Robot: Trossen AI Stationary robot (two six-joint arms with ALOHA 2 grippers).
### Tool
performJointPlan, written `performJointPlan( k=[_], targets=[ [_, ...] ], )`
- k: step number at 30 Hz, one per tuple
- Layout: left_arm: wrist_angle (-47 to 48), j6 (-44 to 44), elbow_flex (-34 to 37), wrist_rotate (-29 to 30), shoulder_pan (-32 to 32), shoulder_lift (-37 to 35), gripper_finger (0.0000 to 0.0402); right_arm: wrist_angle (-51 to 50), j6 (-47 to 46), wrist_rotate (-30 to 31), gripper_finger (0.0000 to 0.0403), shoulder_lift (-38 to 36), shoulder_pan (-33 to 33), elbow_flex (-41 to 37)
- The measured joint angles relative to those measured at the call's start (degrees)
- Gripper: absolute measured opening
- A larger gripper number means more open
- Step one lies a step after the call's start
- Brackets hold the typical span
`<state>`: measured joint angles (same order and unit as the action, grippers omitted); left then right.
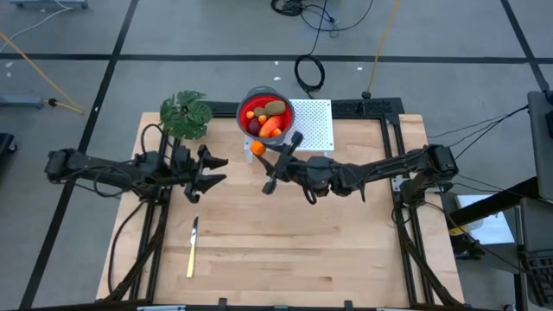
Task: Pick & Place Fruit
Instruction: Put the orange into the red strainer bowl on the shelf
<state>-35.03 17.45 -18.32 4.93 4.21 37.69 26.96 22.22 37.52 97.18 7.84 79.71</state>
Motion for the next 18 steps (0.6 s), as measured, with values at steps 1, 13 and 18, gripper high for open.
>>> performJointPlan(
  k=[1, 13, 18],
  targets=[
    [-0.2, -0.4, -0.1, 0.1, 0.0, 0.6, 0.0255, 0.1, 0.0, 0.0, 0.0121, 0.5, 0.0, 0.1],
    [3.4, -8.6, -7.9, 2.4, -0.3, 10.3, 0.0266, -0.7, 6.4, 0.6, 0.0121, 3.5, 1.4, 1.7],
    [7.6, -9.7, -11.7, 4.1, -1.2, 11.8, 0.027, -1.5, 10.4, 3.0, 0.0121, 3.3, 2.8, 2.3]
  ],
)
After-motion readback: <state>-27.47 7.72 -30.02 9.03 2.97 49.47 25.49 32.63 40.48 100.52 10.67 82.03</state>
